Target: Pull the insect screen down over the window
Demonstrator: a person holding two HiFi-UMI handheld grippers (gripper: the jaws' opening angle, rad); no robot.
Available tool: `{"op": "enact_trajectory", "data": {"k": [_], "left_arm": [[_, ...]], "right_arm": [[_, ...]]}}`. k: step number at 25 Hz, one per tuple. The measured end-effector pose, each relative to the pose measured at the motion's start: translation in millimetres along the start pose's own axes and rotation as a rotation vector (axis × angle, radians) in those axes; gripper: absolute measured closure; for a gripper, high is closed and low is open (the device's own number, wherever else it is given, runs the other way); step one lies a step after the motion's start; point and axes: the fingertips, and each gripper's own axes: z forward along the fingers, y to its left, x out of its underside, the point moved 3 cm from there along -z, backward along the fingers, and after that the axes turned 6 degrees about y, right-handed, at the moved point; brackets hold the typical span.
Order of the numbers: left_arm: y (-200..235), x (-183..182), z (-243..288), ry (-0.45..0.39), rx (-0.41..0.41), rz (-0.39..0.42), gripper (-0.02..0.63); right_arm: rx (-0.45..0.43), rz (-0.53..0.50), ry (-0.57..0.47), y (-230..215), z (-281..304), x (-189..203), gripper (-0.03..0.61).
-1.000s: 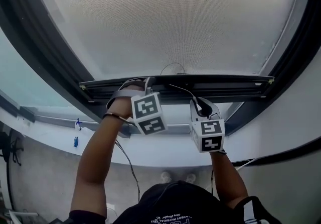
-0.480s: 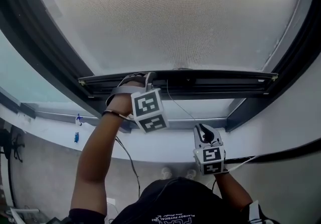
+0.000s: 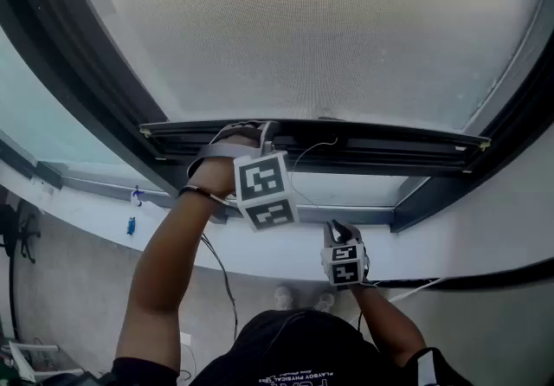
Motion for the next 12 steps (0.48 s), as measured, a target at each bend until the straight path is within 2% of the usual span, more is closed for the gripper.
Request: {"op": "enact_trajectory", "data": {"k": [5, 12], "left_arm": [[0.4, 0.9, 0.2, 0.019, -0.002, -0.005, 0.499], [0.7, -0.2, 1.1, 0.036, -0.024, 0.015, 0.499]], "right_arm": [[0.0, -0.108, 0.077, -5.3, 50.3, 25.9, 0.522], [-0.006, -0.155, 0.131, -4.0, 81.3, 34.2, 0.52]]}}
